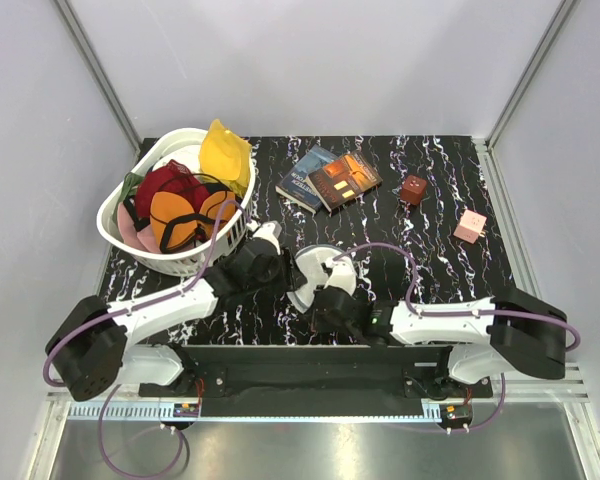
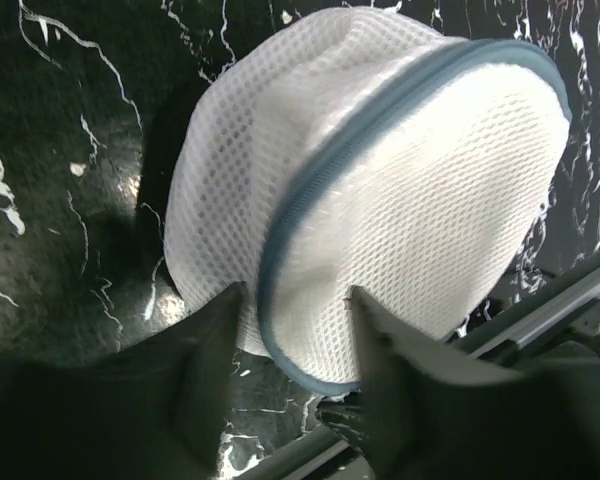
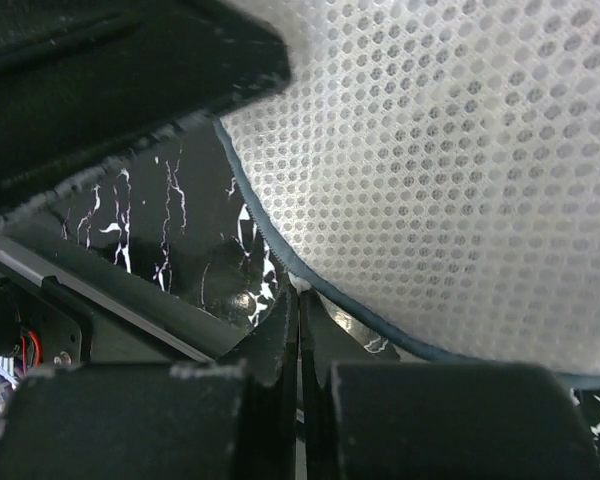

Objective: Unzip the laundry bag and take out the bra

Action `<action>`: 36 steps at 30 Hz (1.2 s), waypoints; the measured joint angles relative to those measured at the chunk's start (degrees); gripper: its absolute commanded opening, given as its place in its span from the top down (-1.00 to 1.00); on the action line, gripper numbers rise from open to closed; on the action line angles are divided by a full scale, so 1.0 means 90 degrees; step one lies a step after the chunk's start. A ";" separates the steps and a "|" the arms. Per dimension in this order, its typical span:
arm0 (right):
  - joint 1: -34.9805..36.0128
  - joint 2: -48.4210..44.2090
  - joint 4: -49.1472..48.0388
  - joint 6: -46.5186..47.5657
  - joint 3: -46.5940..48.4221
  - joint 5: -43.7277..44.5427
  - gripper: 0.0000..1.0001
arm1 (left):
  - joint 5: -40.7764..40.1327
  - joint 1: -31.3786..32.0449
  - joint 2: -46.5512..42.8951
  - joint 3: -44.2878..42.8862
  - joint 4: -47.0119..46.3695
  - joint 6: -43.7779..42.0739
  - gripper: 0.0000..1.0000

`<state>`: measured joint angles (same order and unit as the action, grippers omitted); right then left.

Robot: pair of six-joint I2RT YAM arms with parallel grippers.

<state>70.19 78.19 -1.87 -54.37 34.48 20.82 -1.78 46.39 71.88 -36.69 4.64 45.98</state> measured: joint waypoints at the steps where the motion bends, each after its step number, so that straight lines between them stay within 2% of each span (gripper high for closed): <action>1: 0.0000 0.0070 0.0010 0.0024 0.0083 -0.0036 1.00 | -0.0012 -0.0002 -0.0017 -0.0007 0.0005 -0.0029 -0.27; 7: 0.0000 0.0423 0.0000 0.0206 0.0520 -0.0109 1.00 | -0.0151 -0.0002 -0.0430 0.0102 0.0313 -0.0061 -0.28; 12: 0.0000 0.0663 0.0002 0.0308 0.0797 -0.0121 1.00 | -0.0189 -0.0005 -0.1032 0.0544 0.0374 0.0066 -0.20; 17: 0.0000 0.0850 -0.0015 0.0381 0.0952 -0.0231 1.00 | -0.0151 -0.0005 -0.1146 0.0945 0.0333 0.0279 -0.08; 21: 0.0000 0.0911 -0.0029 0.0401 0.0967 -0.0289 1.00 | -0.0049 -0.0005 -0.1146 0.1107 0.0158 0.0432 0.11; 25: 0.0000 0.0908 -0.0036 0.0401 0.0967 -0.0316 1.00 | 0.0032 -0.0005 -0.1122 0.1171 -0.0151 0.0588 0.48; 32: 0.0000 0.0908 -0.0044 0.0401 0.0967 -0.0325 1.00 | 0.0090 -0.0002 -0.0933 0.1183 -0.0442 0.0743 1.00; 36: 0.0000 0.0911 -0.0041 0.0401 0.0967 -0.0325 1.00 | 0.0131 -0.0002 -0.0877 0.1183 -0.0522 0.0750 1.00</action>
<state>70.19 86.39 -2.24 -50.76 43.18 17.89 -0.60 46.37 63.99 -26.04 -0.05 52.73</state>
